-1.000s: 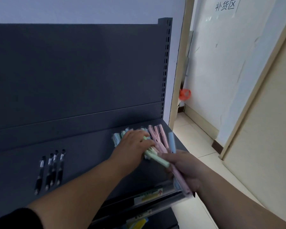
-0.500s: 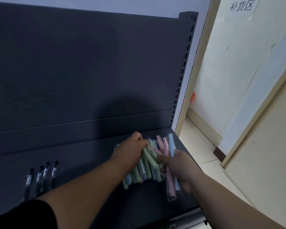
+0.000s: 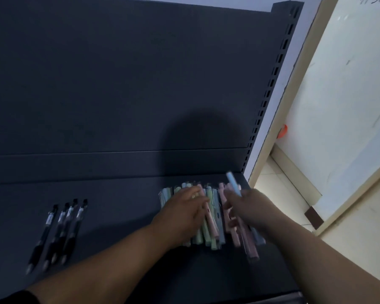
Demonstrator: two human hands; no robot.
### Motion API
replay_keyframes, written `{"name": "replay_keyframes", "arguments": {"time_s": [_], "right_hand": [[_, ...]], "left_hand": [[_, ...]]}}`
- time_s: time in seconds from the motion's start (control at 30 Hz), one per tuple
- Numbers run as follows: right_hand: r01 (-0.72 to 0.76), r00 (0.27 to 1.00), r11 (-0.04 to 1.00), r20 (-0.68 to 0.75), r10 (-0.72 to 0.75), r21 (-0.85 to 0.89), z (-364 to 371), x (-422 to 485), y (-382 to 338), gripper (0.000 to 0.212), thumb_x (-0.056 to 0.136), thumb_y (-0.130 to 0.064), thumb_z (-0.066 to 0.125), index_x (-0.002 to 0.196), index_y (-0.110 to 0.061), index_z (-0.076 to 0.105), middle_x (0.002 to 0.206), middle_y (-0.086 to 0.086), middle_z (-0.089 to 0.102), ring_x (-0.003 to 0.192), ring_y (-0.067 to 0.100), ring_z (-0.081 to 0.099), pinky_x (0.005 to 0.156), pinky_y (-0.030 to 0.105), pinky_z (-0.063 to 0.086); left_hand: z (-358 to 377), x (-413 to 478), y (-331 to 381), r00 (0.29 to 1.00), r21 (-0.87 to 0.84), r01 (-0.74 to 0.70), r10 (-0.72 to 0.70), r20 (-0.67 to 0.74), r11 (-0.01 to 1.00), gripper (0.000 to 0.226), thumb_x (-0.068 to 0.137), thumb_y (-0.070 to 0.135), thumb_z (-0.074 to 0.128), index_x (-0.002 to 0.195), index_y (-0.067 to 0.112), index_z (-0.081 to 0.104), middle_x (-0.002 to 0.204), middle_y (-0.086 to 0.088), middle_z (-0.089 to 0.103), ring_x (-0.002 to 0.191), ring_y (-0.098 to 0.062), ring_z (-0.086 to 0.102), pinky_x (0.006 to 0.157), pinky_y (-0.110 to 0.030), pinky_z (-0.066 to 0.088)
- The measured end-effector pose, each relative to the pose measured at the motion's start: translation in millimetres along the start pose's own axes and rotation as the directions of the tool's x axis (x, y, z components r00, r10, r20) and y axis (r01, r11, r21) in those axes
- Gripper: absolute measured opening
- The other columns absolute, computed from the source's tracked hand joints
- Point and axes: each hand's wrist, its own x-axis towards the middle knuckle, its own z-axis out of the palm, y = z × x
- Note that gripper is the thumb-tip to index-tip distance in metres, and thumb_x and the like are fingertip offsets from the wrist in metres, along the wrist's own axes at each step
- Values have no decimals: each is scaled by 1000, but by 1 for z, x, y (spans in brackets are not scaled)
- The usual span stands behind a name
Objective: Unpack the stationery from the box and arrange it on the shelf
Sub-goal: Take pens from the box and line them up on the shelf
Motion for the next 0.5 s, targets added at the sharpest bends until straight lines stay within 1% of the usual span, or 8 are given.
{"name": "replay_keyframes", "arguments": {"time_s": [0.07,0.13,0.2,0.23,0.3,0.37,0.43,0.5], "right_hand": [[82,991,996,-109,-80,17,-7,7,-2,48,98,-51,40,83,-14,68,64,2,60,55,15,56,54,25,47],[213,957,974,-218,-192,75,-11,13,-3,44,97,-50,41,86,-18,68,68,-2,60,58,8,56,52,23,42],[386,889,921,-287,-356,54,-11,17,-1,36,96,-48,43,91,-20,66,67,-5,60,52,0,52,48,16,39],[467,848,884,-281,-449,-2,-10,19,3,32,95,-48,44,97,-24,65,71,-6,59,52,0,52,49,16,40],[574,770,784,-169,-615,-237,-8,23,13,28,95,-43,46,117,-32,60,89,-14,56,68,1,52,62,20,44],[621,732,640,42,-680,-453,-5,29,27,39,97,-28,49,135,-40,48,106,-15,49,88,4,51,78,21,46],[653,722,547,210,-660,-524,-2,35,41,52,95,-14,50,137,-44,45,118,-12,51,102,9,52,88,25,47],[688,700,503,298,-649,-523,-1,38,52,57,92,-8,50,136,-43,48,122,-10,54,109,12,52,92,29,46]], "left_hand": [[5,-6,9,993,76,6,-15,120,997,47,96,50,40,142,41,36,159,12,7,146,-14,-4,118,-33,2],[10,-7,11,985,120,24,-44,164,992,49,92,59,42,139,43,38,159,15,3,146,-15,-11,118,-37,0],[12,-9,11,986,91,61,-74,147,994,48,89,60,46,133,40,45,157,15,9,146,-11,-9,119,-31,4],[12,-11,9,992,61,59,-65,109,996,47,88,60,49,129,38,49,155,15,15,145,-7,-4,119,-28,8],[11,-14,9,999,-7,29,-28,46,1000,46,84,59,55,122,33,56,147,14,30,142,-4,12,117,-28,19],[11,-17,10,1000,-38,-1,0,-19,999,53,78,66,51,117,30,60,138,14,40,133,-2,28,113,-28,27],[12,-19,13,998,-39,26,-28,-61,999,62,76,69,44,123,30,57,139,13,40,131,-2,30,113,-21,24],[14,-21,14,993,-48,94,-97,-67,994,58,85,58,51,136,31,47,147,13,32,138,-3,23,113,-16,18]]}}
